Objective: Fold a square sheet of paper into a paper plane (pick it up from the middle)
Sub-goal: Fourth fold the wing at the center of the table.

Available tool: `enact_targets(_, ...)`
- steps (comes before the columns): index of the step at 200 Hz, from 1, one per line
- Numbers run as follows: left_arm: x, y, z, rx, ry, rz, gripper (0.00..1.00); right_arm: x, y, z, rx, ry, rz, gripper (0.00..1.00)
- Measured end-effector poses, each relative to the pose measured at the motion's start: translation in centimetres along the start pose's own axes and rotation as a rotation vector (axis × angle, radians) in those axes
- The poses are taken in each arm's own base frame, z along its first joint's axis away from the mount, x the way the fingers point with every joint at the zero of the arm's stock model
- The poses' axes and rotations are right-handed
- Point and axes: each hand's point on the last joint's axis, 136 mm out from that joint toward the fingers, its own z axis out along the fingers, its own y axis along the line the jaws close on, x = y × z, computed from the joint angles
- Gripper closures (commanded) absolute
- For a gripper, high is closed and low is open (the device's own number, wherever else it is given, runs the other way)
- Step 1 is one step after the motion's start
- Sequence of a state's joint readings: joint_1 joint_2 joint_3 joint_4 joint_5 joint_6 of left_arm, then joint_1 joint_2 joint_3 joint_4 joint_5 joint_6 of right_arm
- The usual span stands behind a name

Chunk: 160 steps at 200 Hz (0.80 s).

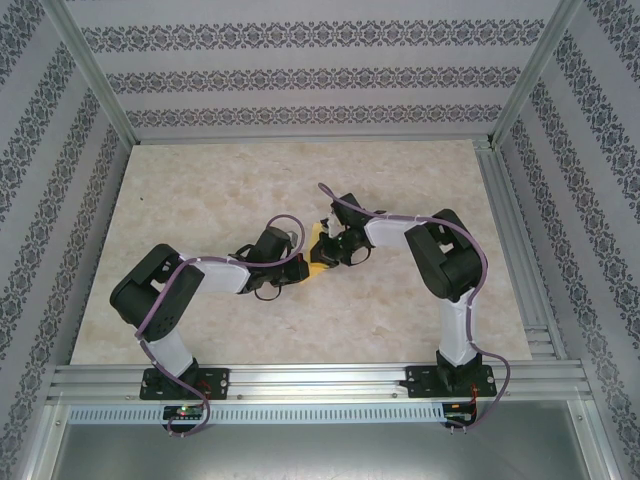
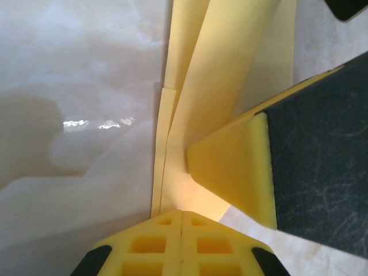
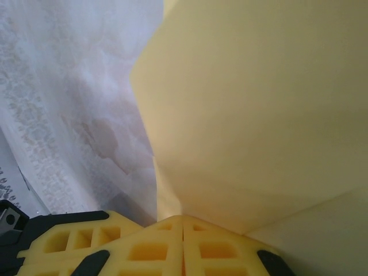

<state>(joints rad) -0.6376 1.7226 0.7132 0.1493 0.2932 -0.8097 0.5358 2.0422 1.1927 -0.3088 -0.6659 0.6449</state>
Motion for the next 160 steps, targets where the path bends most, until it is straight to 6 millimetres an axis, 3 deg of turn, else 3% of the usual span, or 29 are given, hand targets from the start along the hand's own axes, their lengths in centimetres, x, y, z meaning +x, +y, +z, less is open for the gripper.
enact_targets(87, -0.3, -0.3, 0.4, 0.001, 0.011, 0.026, 0.99, -3.5, -0.9, -1.1, 0.001, -0.026, 0.045, 0.91)
enact_targets(160, -0.2, -0.3, 0.4, -0.003, 0.018, 0.038, 0.99, -8.3, -3.3, -3.5, 0.056, -0.156, 0.053, 0.90)
